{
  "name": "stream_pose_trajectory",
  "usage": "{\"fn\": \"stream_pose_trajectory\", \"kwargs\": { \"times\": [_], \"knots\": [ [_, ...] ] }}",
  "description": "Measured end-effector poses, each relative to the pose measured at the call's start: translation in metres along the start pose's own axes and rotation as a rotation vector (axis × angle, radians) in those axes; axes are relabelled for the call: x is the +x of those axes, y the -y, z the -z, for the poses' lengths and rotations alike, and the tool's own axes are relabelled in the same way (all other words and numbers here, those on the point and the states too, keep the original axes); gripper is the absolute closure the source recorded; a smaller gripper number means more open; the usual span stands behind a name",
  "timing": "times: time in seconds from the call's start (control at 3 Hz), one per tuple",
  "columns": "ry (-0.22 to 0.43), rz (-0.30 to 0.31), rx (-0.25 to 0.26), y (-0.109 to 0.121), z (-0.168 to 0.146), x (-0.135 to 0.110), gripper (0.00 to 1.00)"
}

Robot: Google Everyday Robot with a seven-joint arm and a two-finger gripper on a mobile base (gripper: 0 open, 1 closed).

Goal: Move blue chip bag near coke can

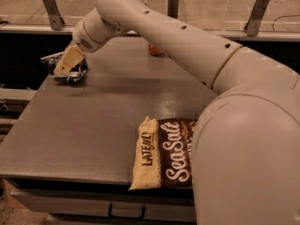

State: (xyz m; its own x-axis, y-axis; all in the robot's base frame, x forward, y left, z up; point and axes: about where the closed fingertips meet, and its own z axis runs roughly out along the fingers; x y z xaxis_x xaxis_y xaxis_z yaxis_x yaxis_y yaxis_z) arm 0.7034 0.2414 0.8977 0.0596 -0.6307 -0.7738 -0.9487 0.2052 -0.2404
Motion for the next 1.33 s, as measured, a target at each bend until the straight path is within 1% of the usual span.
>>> {"fn": "stream_pose_trajectory", "kwargs": {
  "times": [0.33,0.67,1.0,1.33],
  "knots": [
    [-0.009,-0.004,-0.035,-0.004,-0.014,0.006,0.0],
    [-0.018,-0.031,-0.079,-0.014,-0.028,0.014,0.18],
    [-0.016,-0.05,-0.084,-0.018,-0.028,0.018,0.41],
    [-0.005,-0.07,-0.069,-0.021,-0.023,0.024,0.65]
  ]
}}
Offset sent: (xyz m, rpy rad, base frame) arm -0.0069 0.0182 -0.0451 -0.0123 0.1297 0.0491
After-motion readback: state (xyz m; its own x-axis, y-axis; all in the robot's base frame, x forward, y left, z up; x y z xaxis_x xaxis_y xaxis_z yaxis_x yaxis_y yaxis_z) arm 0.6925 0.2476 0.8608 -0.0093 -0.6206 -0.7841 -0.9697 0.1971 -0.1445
